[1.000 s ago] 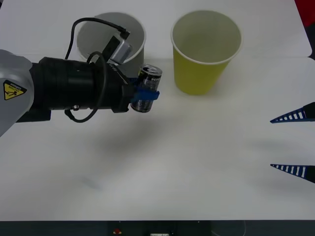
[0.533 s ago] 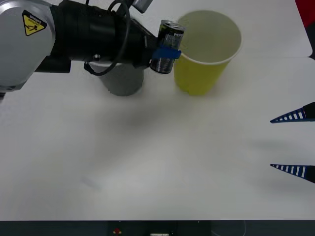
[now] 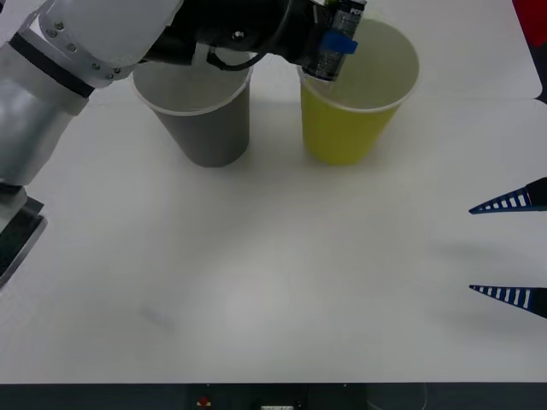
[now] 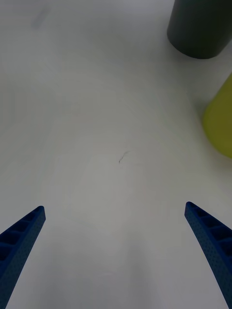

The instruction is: Put the can into the green bin and the plastic bottle into the gray bin

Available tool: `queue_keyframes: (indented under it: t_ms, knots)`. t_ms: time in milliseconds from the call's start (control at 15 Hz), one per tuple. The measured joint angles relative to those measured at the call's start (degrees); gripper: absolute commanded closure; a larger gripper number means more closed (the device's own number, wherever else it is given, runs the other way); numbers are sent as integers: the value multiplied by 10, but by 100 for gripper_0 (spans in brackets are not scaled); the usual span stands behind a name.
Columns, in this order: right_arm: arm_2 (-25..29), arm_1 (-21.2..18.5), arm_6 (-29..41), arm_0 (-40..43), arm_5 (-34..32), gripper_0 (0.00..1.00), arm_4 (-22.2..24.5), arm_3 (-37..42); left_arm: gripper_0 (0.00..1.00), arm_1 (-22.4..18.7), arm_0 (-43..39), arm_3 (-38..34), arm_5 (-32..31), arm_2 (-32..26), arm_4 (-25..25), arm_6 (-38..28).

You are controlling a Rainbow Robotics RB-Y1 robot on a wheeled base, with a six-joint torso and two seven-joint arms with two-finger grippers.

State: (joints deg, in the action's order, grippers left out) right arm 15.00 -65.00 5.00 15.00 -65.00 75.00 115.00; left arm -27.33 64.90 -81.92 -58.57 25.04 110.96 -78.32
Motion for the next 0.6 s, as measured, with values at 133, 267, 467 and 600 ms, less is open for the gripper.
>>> queue_keyframes:
  t_ms: [133, 267, 467, 600]
  knots:
    - [0, 0, 0, 0, 0, 0, 0, 0, 100, 34, 24, 44, 6, 0, 38, 0]
    - [0, 0, 0, 0, 0, 0, 0, 0, 100, 63, 39, 79, 25, 0, 65, 2]
    - [0, 0, 0, 0, 0, 0, 0, 0, 100, 87, 56, 128, 60, 21, 74, 13]
    - [0, 0, 0, 0, 0, 0, 0, 0, 100, 90, 59, 140, 84, 40, 76, 13]
